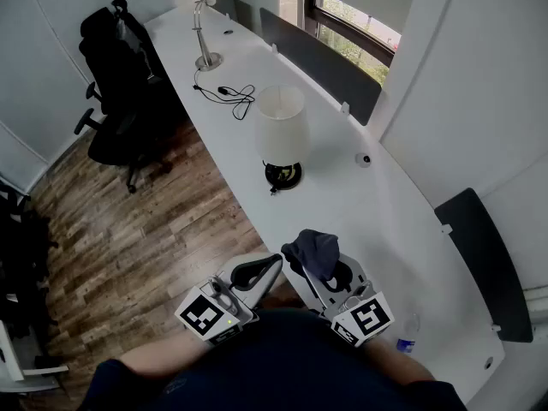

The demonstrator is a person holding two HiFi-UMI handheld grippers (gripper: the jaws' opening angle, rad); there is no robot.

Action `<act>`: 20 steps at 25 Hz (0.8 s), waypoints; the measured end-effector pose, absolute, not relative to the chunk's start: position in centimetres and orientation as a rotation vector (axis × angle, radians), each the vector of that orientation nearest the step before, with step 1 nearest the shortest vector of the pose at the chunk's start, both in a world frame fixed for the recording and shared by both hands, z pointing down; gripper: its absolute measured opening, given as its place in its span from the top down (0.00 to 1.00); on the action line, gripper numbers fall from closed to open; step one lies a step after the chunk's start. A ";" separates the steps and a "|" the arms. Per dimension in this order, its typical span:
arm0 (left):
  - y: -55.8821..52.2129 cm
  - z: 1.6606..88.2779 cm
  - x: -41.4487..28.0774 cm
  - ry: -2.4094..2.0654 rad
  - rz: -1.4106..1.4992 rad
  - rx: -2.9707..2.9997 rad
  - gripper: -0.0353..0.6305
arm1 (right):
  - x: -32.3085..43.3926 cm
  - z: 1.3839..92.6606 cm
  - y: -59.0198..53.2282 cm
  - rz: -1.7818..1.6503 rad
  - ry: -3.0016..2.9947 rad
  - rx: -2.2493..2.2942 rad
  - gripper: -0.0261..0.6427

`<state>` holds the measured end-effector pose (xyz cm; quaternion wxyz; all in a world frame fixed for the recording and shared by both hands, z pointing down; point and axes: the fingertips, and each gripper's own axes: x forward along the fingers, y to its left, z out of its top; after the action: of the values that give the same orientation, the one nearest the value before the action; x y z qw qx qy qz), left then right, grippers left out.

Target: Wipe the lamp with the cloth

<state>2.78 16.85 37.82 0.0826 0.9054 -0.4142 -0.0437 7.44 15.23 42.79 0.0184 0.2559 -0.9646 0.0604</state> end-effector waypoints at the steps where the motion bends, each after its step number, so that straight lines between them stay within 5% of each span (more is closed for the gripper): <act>1: 17.0 38.3 2.7 -1.231 -0.116 2.705 0.94 | 7.4 42.8 15.2 0.202 -2.994 0.801 0.78; 20: 13.9 38.4 0.0 -1.266 -0.111 2.683 0.94 | 6.1 43.4 12.6 0.295 -2.987 0.855 0.78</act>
<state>-0.03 13.92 38.37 0.0864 0.9003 -0.4250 -0.0374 6.08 12.62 43.41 0.0101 0.2740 -0.9570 0.0944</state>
